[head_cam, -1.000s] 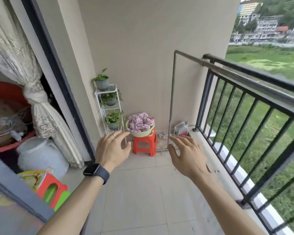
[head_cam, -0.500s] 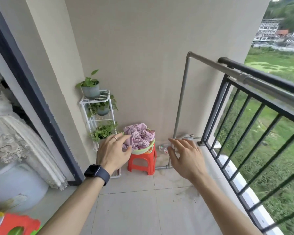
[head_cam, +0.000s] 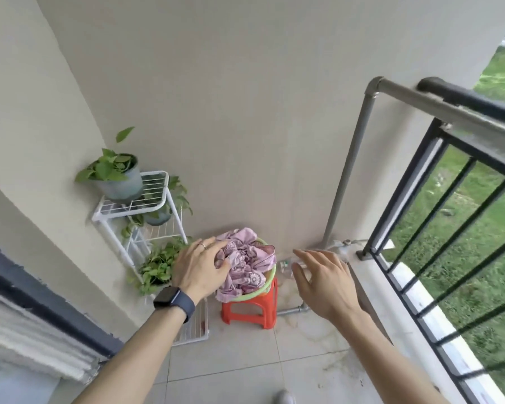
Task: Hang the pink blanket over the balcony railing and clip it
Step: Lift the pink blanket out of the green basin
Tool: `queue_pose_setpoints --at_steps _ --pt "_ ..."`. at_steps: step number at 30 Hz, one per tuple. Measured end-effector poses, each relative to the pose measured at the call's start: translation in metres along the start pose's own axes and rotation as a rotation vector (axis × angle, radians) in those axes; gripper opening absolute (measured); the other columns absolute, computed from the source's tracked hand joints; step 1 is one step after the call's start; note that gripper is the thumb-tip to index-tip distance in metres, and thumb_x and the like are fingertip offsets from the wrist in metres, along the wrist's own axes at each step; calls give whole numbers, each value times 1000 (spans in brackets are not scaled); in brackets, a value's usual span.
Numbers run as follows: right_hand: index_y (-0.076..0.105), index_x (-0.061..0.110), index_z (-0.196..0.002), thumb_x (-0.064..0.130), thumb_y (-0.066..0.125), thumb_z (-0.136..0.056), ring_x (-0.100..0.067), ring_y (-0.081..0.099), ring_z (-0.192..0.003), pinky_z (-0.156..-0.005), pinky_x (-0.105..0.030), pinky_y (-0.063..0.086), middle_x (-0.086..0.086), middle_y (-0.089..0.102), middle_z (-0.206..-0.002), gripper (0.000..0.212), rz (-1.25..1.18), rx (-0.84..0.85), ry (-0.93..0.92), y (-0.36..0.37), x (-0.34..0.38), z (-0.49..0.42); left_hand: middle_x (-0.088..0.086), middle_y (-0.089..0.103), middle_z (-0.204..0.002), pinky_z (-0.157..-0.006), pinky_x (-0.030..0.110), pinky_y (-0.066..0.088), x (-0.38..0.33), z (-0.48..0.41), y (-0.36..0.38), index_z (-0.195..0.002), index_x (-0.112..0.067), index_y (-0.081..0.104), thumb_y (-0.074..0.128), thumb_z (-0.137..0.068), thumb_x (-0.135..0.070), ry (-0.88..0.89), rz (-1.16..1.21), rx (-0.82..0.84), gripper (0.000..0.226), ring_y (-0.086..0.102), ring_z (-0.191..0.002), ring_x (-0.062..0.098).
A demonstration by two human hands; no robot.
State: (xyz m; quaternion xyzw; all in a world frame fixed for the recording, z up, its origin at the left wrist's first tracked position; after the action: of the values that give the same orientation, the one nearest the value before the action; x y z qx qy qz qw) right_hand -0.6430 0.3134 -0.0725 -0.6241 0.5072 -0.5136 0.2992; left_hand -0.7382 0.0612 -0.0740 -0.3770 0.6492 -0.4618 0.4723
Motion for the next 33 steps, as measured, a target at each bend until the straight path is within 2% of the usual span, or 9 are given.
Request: queue_pose_setpoints --at_steps 10,13,17,20,23,25,29,31,33 --pt "65 33 -127 49 43 -90 -27 60 -116 -95 -46 50 11 71 -119 46 -56 268 40 155 -48 -182 -8 46 -149 -116 35 25 47 -187 123 -137 -40 52 53 -90 -45 -108 33 236 47 37 -140 20" --pt "63 33 -131 54 31 -91 -24 54 -125 -102 -44 44 11 67 -127 55 -52 382 72 201 -63 -224 -11 49 -146 -111 37 32 61 -228 163 -135 -39 55 52 -89 -45 -152 69 300 46 42 -136 21" --pt "54 35 -140 47 41 -100 -19 42 -137 -110 -40 36 12 59 -139 44 -51 603 132 272 -83 -266 -7 57 -137 -108 42 38 87 -263 237 -128 -35 59 48 -82 -48 -226 131 491 50 50 -127 20" --pt "50 36 -143 46 42 -100 -17 39 -138 -110 -38 35 12 57 -142 45 -46 714 169 329 -95 -281 -6 59 -128 -98 41 47 112 -277 303 -124 -36 58 42 -75 -51 -289 126 607 54 55 -117 19" --pt "45 37 -146 45 39 -99 -18 37 -140 -112 -37 33 11 53 -146 48 -11 842 211 388 -107 -285 -1 44 -146 -96 39 49 128 -290 349 -135 -37 46 51 -78 -53 -272 47 711 59 53 -119 23" --pt "41 35 -148 45 38 -99 -20 34 -143 -114 -39 31 7 48 -151 50 25 921 220 427 -114 -283 6 27 -158 -104 43 44 139 -300 379 -146 -40 27 58 -81 -56 -254 -16 740 74 42 -134 30" --pt "11 36 -158 50 38 -98 -31 6 -153 -123 -47 15 -4 6 -168 67 78 1037 229 503 -127 -280 15 -7 -164 -120 50 21 162 -319 442 -155 -32 -3 65 -75 -69 -220 -111 748 111 9 -150 34" --pt "-10 43 -156 54 41 -96 -34 -5 -153 -123 -52 6 -4 -15 -167 80 89 1035 219 539 -135 -280 19 -14 -162 -119 49 16 172 -330 473 -155 -31 -12 62 -71 -77 -172 -191 766 121 6 -150 37" --pt "-16 48 -153 55 45 -95 -35 -2 -153 -121 -55 6 -3 -19 -166 85 82 1061 219 570 -143 -276 16 -13 -163 -119 49 16 180 -338 496 -154 -34 -12 65 -73 -72 -120 -231 798 118 8 -150 36"
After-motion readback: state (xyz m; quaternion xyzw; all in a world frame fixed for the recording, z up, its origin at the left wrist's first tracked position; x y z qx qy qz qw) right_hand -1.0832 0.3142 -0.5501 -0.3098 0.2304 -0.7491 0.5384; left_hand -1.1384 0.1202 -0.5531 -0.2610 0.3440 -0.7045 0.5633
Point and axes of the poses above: each hand's wrist, its own z-axis away from the middle knuckle, its own y-axis out of the palm, x = y × z, the point moved 3 cm from there along -z, towards the middle knuckle
